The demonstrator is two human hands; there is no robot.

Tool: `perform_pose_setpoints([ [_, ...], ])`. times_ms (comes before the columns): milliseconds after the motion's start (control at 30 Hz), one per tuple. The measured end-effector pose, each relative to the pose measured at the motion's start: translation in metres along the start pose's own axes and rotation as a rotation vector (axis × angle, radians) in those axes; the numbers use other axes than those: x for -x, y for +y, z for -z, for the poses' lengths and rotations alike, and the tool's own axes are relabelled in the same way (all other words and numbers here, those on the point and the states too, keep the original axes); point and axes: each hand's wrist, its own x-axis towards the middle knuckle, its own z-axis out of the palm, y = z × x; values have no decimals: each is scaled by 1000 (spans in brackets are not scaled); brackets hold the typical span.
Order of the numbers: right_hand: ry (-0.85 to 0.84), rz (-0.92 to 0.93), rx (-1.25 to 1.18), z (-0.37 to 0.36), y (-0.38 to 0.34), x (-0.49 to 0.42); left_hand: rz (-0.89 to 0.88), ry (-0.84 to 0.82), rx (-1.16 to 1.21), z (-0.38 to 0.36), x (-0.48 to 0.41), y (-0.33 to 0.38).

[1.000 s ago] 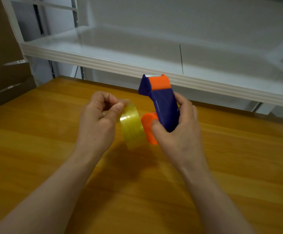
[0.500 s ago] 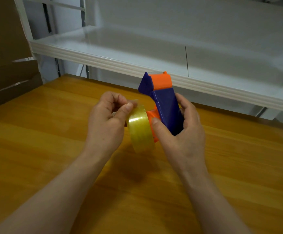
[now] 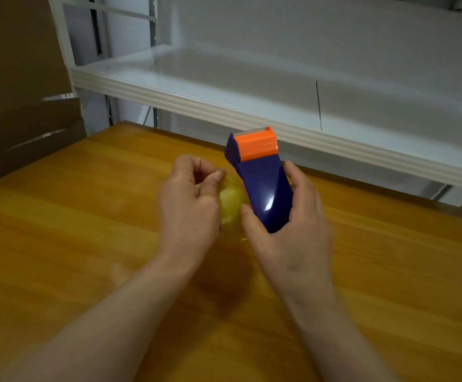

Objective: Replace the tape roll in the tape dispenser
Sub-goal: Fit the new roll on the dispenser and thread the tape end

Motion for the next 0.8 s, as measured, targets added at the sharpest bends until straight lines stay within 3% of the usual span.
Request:
perform_pose_setpoints([
  [133, 1, -64, -46, 3, 5, -1, -51, -71, -27, -9, 10, 0],
  [367, -39, -70, -83, -1, -4, 5, -60, 26, -112, -4, 2, 0],
  [567, -90, -46, -62, -7, -9, 13, 77, -37, -38, -3, -4, -8],
  [800, -131, -1, -87, -6, -10, 17, 350, -137, 226, 5, -15, -8],
])
